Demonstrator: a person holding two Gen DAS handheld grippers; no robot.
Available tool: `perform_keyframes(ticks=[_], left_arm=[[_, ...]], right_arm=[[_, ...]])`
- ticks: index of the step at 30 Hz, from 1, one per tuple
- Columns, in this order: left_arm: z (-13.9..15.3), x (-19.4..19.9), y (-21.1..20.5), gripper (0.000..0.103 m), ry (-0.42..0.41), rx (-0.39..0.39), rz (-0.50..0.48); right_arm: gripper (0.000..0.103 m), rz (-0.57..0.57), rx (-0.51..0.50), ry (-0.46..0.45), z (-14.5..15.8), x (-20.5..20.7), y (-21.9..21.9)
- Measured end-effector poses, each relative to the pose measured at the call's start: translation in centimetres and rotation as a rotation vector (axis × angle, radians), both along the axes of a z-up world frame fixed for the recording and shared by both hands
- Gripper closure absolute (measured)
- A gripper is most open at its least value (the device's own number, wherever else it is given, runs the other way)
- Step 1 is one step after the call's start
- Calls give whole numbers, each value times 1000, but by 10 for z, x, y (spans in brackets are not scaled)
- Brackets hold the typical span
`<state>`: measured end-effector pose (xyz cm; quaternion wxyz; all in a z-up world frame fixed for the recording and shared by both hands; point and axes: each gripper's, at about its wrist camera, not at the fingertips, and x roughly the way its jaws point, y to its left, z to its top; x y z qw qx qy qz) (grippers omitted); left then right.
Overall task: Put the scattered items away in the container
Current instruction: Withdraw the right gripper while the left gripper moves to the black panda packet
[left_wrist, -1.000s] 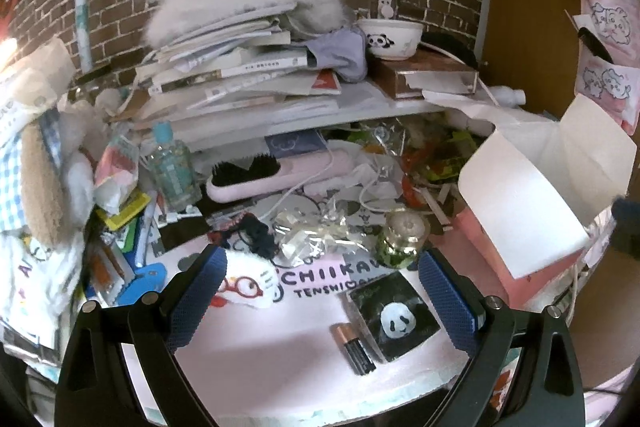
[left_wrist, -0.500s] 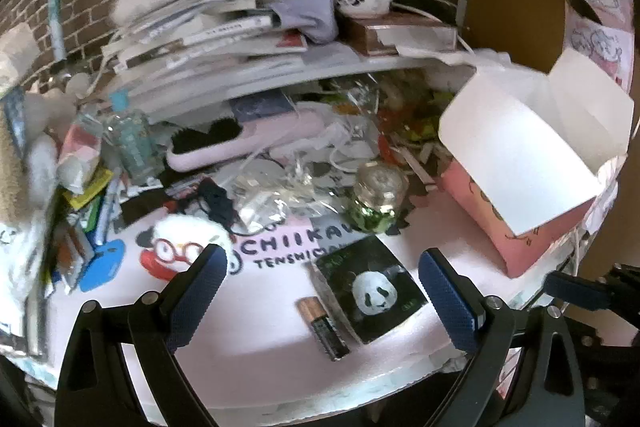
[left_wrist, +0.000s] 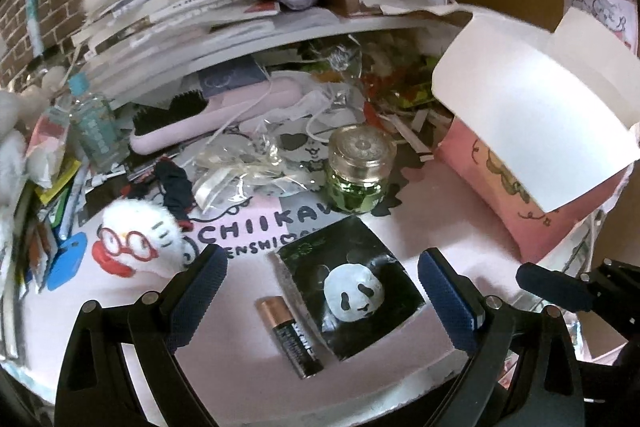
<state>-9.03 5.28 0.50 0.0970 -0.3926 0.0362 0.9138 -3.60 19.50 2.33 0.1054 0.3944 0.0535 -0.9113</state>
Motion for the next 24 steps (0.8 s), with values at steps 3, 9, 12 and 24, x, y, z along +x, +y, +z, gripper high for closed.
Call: perform_keyframes(ticks=[3, 9, 12, 24], left_arm=[[-9, -6, 4, 7, -16, -31, 10], [-23, -16, 9, 9, -51, -26, 0], [-22, -17, 9, 12, -46, -17, -6], [-15, -8, 16, 43, -48, -11, -66]], right_arm=[[76, 0, -2, -2, -1, -1, -1], [76, -2, -2, -9, -3, -3, 0], [76, -2, -7, -14, -4, -4, 1], [76, 1, -12, -15, -6, -5, 0]])
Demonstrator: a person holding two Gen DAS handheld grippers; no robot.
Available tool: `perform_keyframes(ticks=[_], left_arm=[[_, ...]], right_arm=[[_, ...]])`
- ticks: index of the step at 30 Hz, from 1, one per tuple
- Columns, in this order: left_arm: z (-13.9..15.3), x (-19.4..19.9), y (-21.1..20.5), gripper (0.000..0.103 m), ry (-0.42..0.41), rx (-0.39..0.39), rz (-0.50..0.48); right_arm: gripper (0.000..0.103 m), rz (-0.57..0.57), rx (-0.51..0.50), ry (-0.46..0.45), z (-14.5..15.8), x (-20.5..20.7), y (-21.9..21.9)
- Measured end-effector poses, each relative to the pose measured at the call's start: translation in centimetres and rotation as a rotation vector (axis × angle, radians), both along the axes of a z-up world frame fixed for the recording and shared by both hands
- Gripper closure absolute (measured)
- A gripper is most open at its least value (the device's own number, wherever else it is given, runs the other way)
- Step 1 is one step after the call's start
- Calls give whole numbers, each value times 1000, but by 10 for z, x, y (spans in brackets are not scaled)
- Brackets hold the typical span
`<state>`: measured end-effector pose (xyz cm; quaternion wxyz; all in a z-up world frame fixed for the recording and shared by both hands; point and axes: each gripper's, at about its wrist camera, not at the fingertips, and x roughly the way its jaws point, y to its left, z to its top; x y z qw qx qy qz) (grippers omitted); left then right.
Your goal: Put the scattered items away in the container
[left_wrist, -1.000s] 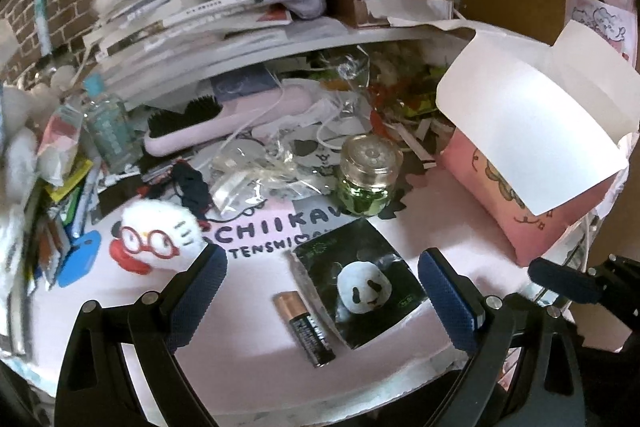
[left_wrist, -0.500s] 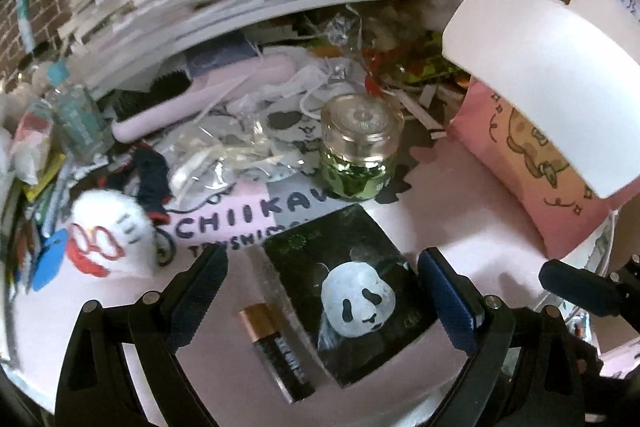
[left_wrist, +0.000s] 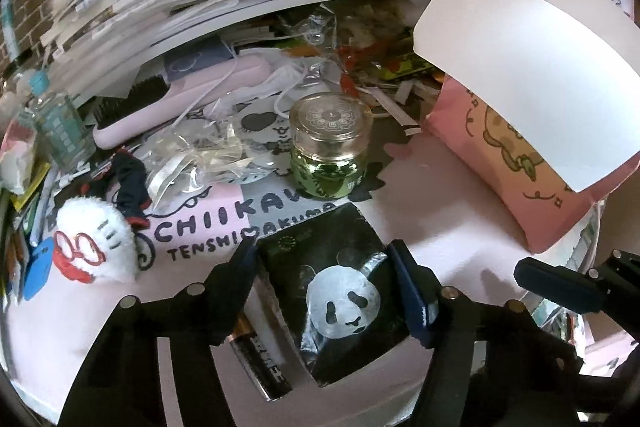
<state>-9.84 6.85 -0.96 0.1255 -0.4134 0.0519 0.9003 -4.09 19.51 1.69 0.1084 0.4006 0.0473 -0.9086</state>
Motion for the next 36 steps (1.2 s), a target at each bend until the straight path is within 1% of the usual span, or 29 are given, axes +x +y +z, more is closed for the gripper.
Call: perform_keyframes(ticks=[4, 9, 11, 13, 16, 17, 18, 23, 24, 26, 31, 33, 36], left_arm=[[2, 0, 0, 46, 2, 6, -2], [5, 0, 1, 53, 9, 3, -6], [5, 0, -1, 54, 10, 5, -8], [5, 0, 1, 54, 7, -9, -13], [6, 3, 2, 50, 12, -31, -10], [5, 3, 2, 47, 15, -39, -7], [5, 5, 2, 46, 14, -46, -8], [2, 8, -5, 43, 13, -37, -5], [2, 9, -6, 39, 17, -45, 1], [2, 11, -8, 37, 30, -58, 12], [0, 11, -18, 35, 25, -21, 26], [-1, 11, -21, 28, 23, -6, 23], [-3, 12, -25, 25, 22, 5, 27]], right_arm=[[76, -2, -3, 0, 0, -1, 0], [76, -4, -6, 5, 1, 0, 0], [76, -1, -7, 4, 1, 0, 0], [76, 0, -7, 3, 1, 0, 1], [76, 1, -8, 2, 1, 1, 1], [76, 1, -8, 2, 1, 1, 1], [76, 1, -7, 2, 1, 1, 1], [76, 1, -8, -1, 1, 0, 1], [76, 1, -10, -1, 1, 0, 1], [76, 1, -11, -2, 0, 0, 1], [76, 7, -11, -3, -1, -1, -1], [76, 8, -12, -4, -1, -1, -1], [76, 9, -14, -6, -2, -1, -2]])
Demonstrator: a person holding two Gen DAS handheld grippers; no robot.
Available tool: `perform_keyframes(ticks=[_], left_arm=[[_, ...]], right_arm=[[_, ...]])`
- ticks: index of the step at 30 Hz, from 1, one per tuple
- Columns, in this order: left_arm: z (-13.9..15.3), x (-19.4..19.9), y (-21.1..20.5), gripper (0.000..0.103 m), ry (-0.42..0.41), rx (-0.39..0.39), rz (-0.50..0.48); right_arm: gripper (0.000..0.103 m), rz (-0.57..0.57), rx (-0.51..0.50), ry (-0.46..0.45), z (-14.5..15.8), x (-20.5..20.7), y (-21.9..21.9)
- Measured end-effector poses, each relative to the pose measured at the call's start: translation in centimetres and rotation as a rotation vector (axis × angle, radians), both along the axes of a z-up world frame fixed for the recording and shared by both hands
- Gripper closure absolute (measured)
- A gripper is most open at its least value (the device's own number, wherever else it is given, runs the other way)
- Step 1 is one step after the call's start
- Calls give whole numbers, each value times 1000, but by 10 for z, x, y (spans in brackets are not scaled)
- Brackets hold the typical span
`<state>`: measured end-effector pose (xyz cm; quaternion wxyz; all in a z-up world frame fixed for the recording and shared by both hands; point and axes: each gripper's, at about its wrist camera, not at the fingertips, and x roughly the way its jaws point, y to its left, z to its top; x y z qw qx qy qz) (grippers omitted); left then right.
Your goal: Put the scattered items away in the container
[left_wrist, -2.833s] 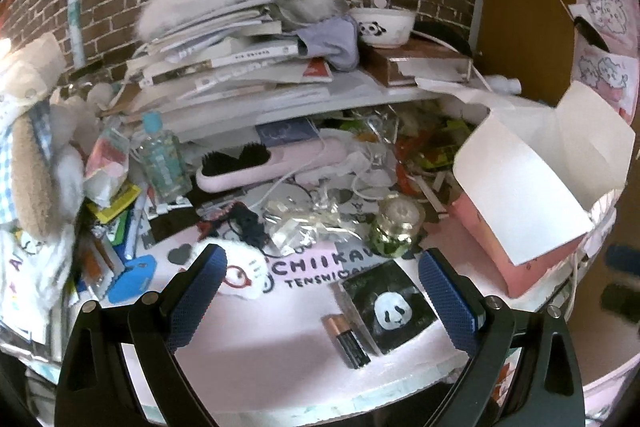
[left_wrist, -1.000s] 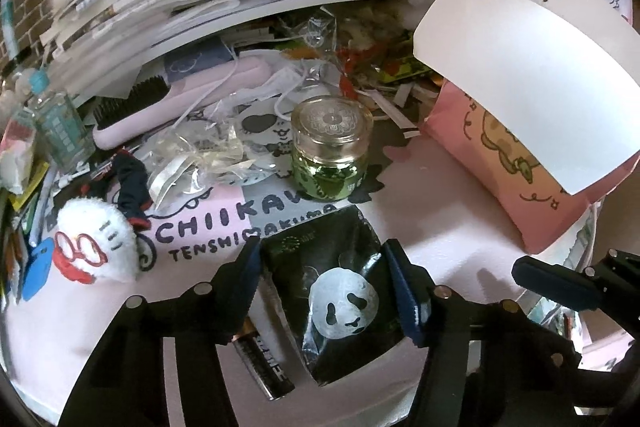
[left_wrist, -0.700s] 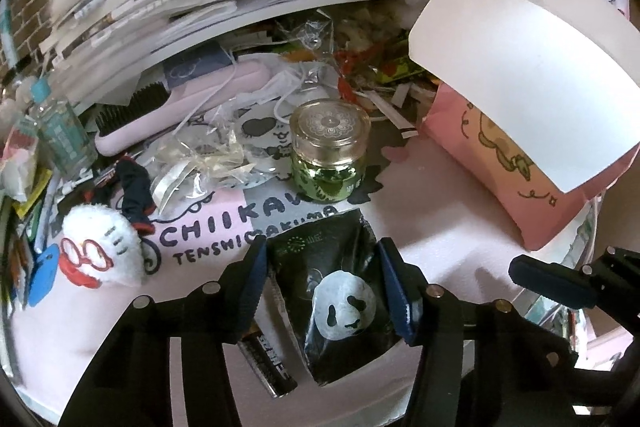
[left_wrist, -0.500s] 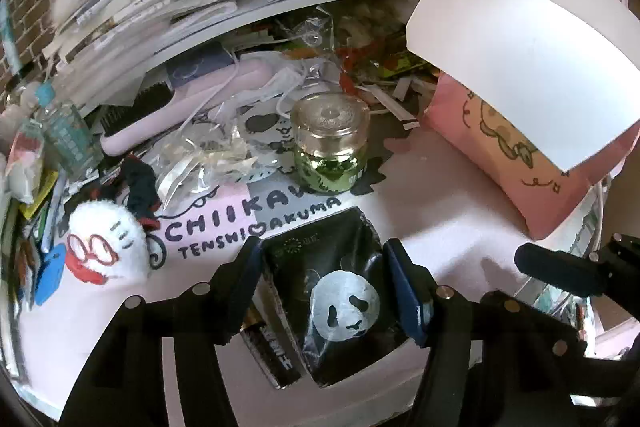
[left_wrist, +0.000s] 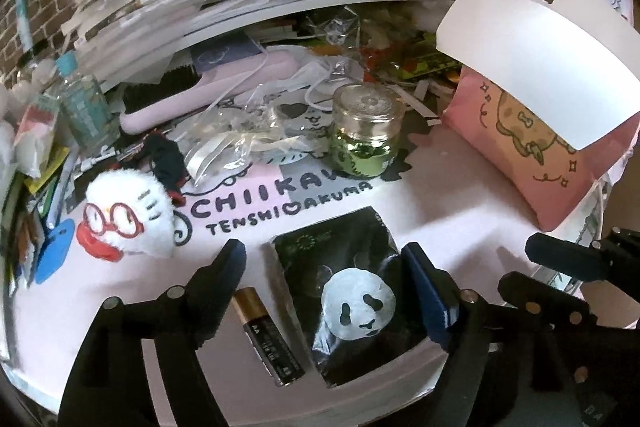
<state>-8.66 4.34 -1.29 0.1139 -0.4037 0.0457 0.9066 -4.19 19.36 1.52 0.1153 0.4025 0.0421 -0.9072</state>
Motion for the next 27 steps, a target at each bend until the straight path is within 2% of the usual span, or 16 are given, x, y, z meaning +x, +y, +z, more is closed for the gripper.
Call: perform_keyframes(ticks=[4, 5, 6, 10, 11, 12, 15, 21, 27], left_arm=[[-1, 2, -1, 27, 1, 8, -2], [-1, 3, -1, 32, 1, 9, -2], [0, 4, -1, 45, 4, 12, -7], [2, 4, -3, 49, 3, 31, -17], [2, 4, -3, 51, 2, 37, -16], [3, 3, -5, 59, 2, 56, -16], [7, 2, -7, 68, 6, 88, -24], [10, 1, -11, 75, 12, 127, -32], [10, 0, -12, 74, 7, 132, -36]], right_arm=[[76, 0, -1, 0, 0, 0, 0], [76, 0, -2, 1, 0, 0, 0], [76, 0, -4, 1, -1, 0, 0], [76, 1, -6, 1, -1, 0, -1], [76, 1, -7, 2, -1, 0, -1], [76, 1, -7, 3, -1, 0, -1], [76, 3, -9, 4, -1, 0, -3], [76, 3, -17, 6, 1, -2, -2], [76, 6, -20, 9, 1, -1, 0]])
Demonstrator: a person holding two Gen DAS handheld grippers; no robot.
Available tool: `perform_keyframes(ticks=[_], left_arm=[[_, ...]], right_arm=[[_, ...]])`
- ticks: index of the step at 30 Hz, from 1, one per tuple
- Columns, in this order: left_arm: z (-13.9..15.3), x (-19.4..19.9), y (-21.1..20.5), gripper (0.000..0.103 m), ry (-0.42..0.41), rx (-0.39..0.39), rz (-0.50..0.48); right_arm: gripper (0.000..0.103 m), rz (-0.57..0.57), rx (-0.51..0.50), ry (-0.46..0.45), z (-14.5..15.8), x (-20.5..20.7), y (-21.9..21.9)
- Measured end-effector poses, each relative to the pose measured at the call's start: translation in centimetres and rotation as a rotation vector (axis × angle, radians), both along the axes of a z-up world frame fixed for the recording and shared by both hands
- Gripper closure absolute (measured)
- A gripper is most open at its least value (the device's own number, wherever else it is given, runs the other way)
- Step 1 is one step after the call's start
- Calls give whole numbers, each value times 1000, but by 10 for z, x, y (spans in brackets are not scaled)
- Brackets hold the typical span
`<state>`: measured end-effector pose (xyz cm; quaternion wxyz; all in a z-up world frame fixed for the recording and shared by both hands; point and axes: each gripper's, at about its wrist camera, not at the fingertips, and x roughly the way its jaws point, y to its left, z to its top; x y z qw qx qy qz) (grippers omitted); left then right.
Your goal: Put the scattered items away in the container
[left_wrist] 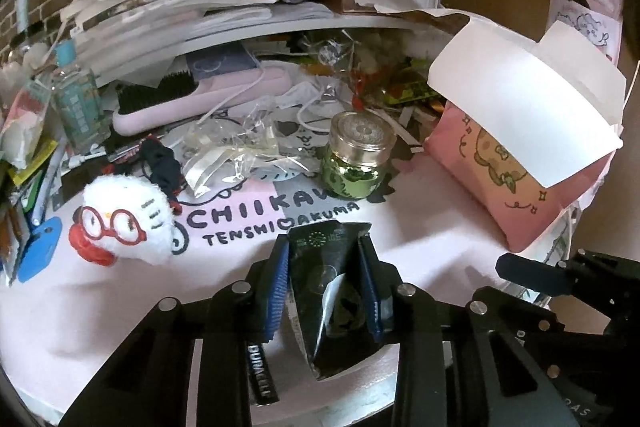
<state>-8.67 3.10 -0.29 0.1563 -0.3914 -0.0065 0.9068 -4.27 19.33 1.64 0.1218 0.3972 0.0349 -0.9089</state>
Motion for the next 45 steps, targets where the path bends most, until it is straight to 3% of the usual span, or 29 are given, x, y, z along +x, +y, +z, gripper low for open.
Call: perform_keyframes(ticks=[4, 6, 9, 12, 14, 17, 20, 23, 32, 45], left_arm=[[-4, -2, 2, 65, -10, -24, 6], [-5, -2, 1, 47, -21, -28, 18], [-8, 0, 3, 33, -27, -39, 16], [-12, 4, 13, 17, -22, -107, 24], [-15, 6, 19, 17, -1, -149, 28], [-16, 9, 17, 19, 9, -136, 36], [-11, 16, 20, 53, 16, -142, 17], [-10, 17, 24, 55, 16, -167, 18], [-2, 11, 15, 57, 14, -105, 26], [55, 0, 27, 57, 107, -73, -21]], right_arm=[[76, 2, -3, -3, 0, 1, 0], [76, 6, -3, -3, 0, 2, 0], [76, 8, -5, -3, 0, 1, 0], [76, 12, -8, -6, -1, 1, -1], [76, 14, -11, -9, -1, 1, -2], [76, 15, -12, -9, -1, 1, -2], [76, 14, -15, -8, -1, 1, -3], [76, 12, -22, -8, -1, 0, -2], [76, 12, -26, 1, 2, 2, -1], [76, -24, 14, -5, -2, -3, -3]])
